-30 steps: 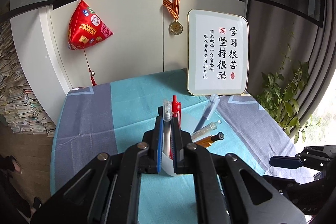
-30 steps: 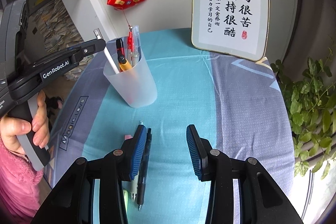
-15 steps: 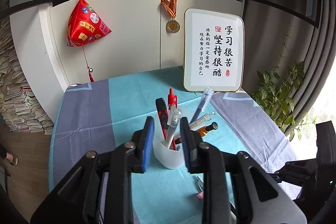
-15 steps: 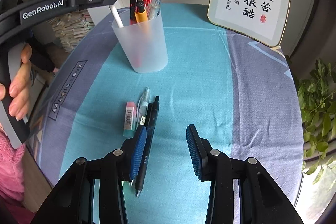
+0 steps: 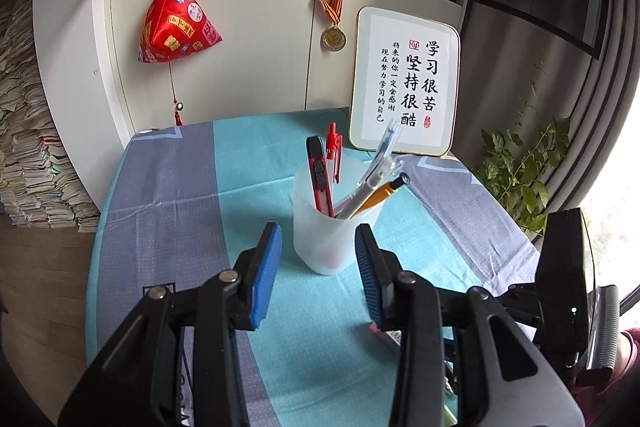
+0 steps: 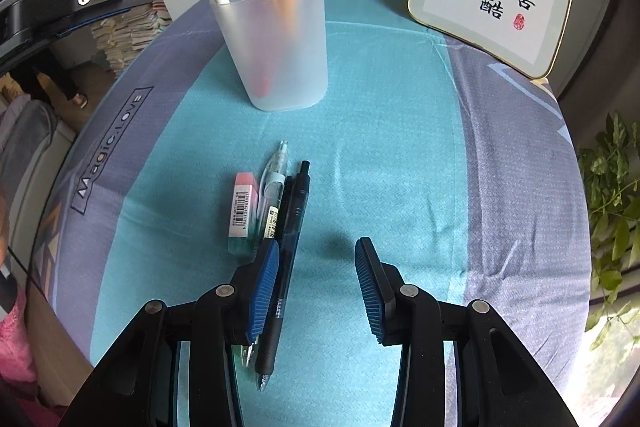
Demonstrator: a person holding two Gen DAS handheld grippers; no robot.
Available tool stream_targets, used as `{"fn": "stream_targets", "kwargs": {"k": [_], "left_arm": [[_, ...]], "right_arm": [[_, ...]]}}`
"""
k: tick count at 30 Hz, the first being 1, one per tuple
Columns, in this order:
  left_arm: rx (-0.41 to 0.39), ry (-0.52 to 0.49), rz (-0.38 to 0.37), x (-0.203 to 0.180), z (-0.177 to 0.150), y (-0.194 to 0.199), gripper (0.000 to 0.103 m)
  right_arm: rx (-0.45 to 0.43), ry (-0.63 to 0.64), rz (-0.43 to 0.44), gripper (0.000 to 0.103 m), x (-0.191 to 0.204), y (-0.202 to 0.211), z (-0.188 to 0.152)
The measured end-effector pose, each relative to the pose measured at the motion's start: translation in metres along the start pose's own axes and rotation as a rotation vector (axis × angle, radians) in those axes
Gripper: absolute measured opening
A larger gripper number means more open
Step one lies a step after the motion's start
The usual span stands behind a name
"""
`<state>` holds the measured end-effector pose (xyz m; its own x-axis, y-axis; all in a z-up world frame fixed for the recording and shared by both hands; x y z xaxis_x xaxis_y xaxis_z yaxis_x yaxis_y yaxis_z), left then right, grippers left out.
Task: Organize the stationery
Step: 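Open the left tool to release the white pen while the right tool grasps the black pen, then carry a clear pen into the cup with the left tool while the right tool holds the black pen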
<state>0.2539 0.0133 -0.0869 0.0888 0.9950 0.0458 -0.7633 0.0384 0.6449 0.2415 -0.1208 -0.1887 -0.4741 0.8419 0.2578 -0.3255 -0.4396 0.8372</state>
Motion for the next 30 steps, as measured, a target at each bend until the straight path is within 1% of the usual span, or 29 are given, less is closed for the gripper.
{"fn": "stream_targets", "kwargs": {"k": [3,8,10,12,13,14,19,22,25,28,30], "left_arm": [[0.033,-0.001,-0.014,-0.002,-0.010,-0.005,0.036],[0.090,0.015,-0.035,-0.004,-0.023,-0.016,0.036],[0.110,0.017,-0.039,-0.005,-0.026,-0.021,0.036],[0.126,0.018,-0.043,-0.006,-0.029,-0.024,0.036],[0.133,0.017,-0.048,-0.007,-0.031,-0.025,0.036],[0.142,0.015,-0.051,-0.009,-0.031,-0.026,0.036],[0.184,-0.003,-0.074,-0.022,-0.036,-0.033,0.036],[0.235,-0.027,-0.079,-0.037,-0.039,-0.045,0.036],[0.307,-0.044,-0.070,-0.052,-0.044,-0.061,0.038],[0.369,-0.065,-0.046,-0.065,-0.049,-0.076,0.038],[0.398,-0.054,-0.027,-0.068,-0.049,-0.083,0.035]], "right_arm": [[0.016,0.013,-0.011,0.040,0.001,-0.008,0.001],[-0.001,0.051,-0.055,0.040,0.007,-0.016,0.007],[-0.010,0.060,-0.051,0.040,0.008,-0.017,0.010],[-0.020,0.055,-0.052,0.033,0.007,-0.018,0.013],[-0.022,0.048,-0.053,0.019,0.005,-0.017,0.014],[-0.021,0.031,-0.045,0.016,0.003,-0.016,0.014],[-0.058,-0.022,-0.028,0.016,-0.009,0.006,0.005],[-0.075,-0.036,-0.026,0.016,-0.014,0.021,-0.002],[-0.093,-0.035,-0.036,0.016,-0.017,0.033,-0.007],[-0.106,-0.044,-0.026,0.016,-0.021,0.040,-0.010],[-0.115,-0.048,-0.023,0.016,-0.022,0.043,-0.012]]}}
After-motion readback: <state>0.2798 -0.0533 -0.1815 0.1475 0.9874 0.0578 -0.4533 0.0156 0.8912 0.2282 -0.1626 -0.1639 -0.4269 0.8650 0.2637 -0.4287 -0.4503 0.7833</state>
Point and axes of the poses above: each gripper's, at about its wrist camera, not at the fingertips, and y roughly against the way its jaws point, x to its left, z to its top, the point moved 2 cm from there along -y, roughly the way its jaws point, and after that the axes turned 13 degrees about z, right-handed, at the moved point
